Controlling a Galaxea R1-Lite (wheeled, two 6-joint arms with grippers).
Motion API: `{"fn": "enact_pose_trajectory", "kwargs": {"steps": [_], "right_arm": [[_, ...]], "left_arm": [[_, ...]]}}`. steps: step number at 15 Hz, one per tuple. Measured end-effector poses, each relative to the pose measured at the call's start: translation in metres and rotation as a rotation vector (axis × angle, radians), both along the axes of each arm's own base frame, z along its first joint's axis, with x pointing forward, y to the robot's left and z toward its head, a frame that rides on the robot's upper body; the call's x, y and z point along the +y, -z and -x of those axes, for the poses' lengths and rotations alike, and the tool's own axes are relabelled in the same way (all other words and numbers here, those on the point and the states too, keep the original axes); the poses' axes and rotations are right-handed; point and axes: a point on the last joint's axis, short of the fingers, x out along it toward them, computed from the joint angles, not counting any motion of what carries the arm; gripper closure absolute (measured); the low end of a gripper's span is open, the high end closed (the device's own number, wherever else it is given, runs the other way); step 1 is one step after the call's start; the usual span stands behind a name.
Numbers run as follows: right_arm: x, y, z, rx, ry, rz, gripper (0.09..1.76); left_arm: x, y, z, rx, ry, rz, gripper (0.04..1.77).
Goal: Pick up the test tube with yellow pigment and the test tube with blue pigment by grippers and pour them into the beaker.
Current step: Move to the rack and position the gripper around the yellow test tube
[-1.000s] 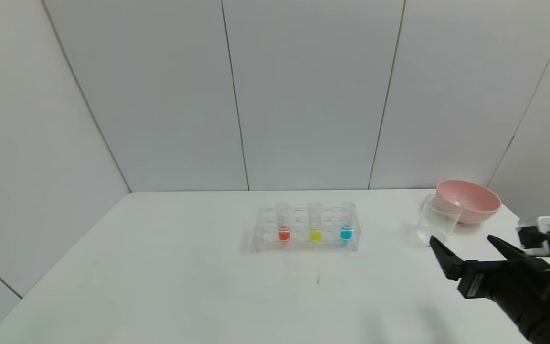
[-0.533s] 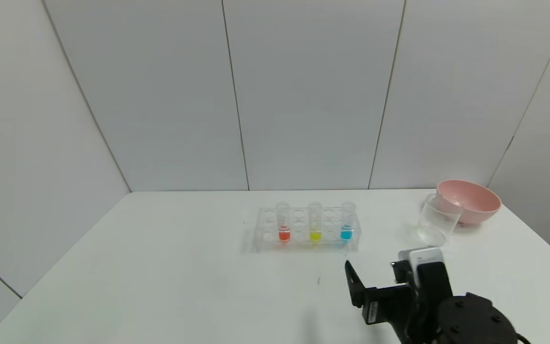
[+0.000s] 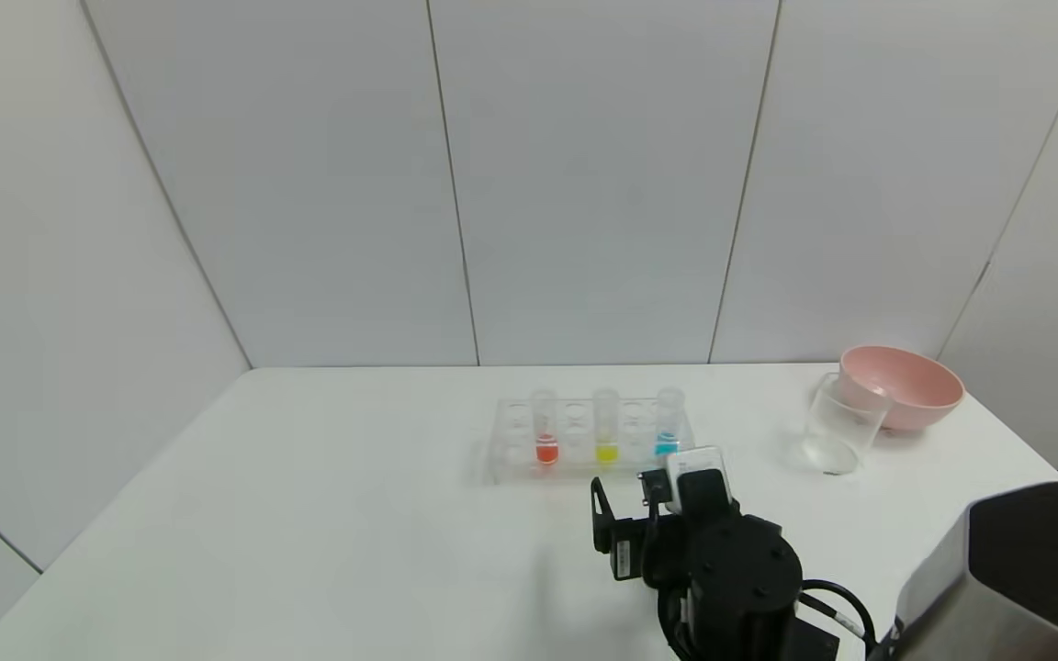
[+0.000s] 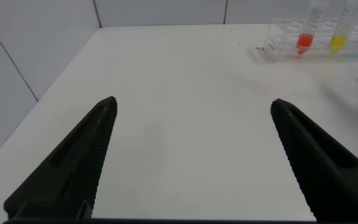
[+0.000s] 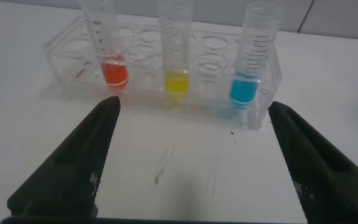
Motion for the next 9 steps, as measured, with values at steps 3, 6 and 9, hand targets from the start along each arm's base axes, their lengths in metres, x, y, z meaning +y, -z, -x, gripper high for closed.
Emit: {"fn": "enact_pose_trajectory", "kwargs": {"steps": [3,6,9], "right_arm": [[0.012,-0.007,-0.015,-0.007,0.001,-0.010,0.14],[0.022,-0.016,-0.032,-0.024,0.016,-0.031,0.14],[0.028,-0.017,-0.048,-0.032,0.027,-0.040,0.14]], "left_arm": [[0.000,0.000,0.000,0.000,0.000,0.000,0.05],[0.000,0.000,0.000,0.000,0.000,0.000,0.05],[0.000,0.000,0.000,0.000,0.000,0.000,0.05]]}}
